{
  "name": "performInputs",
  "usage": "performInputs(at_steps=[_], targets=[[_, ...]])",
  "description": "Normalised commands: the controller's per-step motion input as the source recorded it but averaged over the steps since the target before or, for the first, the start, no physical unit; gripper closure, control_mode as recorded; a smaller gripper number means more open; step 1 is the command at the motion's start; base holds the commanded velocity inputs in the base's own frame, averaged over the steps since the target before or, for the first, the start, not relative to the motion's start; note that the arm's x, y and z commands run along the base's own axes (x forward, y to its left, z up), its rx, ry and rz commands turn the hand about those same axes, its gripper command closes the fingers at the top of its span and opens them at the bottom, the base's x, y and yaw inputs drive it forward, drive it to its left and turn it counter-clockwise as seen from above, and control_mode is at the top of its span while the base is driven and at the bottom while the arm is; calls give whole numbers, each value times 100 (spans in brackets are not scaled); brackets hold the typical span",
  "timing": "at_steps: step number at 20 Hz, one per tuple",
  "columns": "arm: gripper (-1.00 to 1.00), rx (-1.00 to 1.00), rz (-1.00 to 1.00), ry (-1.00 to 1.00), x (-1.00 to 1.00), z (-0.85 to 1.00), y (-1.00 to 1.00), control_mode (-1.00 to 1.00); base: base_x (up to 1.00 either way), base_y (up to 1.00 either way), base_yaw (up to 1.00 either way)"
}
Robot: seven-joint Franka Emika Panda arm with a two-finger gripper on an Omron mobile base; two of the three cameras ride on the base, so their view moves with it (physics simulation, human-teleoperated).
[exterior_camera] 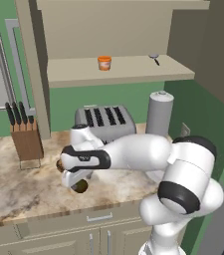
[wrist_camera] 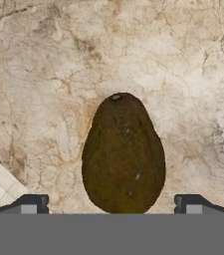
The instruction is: Pick the avocado and bread from the counter and place them on the plate. Then pick the jam from the cabinet and place it next to the plate. Lastly close the cabinet door.
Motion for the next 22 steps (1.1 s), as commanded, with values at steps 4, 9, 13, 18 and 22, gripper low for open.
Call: performInputs(at_steps=[4,9,13,18,22], targets=[[-100,-1,0,0,2,-12,17,-100,0,0,0],[-100,-4,0,-2,0,-19,5,-100,0,0,0],[-100,-5,0,-7,0,-14,0,-100,0,0,0],[-100,-6,0,-7,-7,-16,0,-100,0,0,0],[-100,-5,0,-8,-26,-29,-8,-100,0,0,0]])
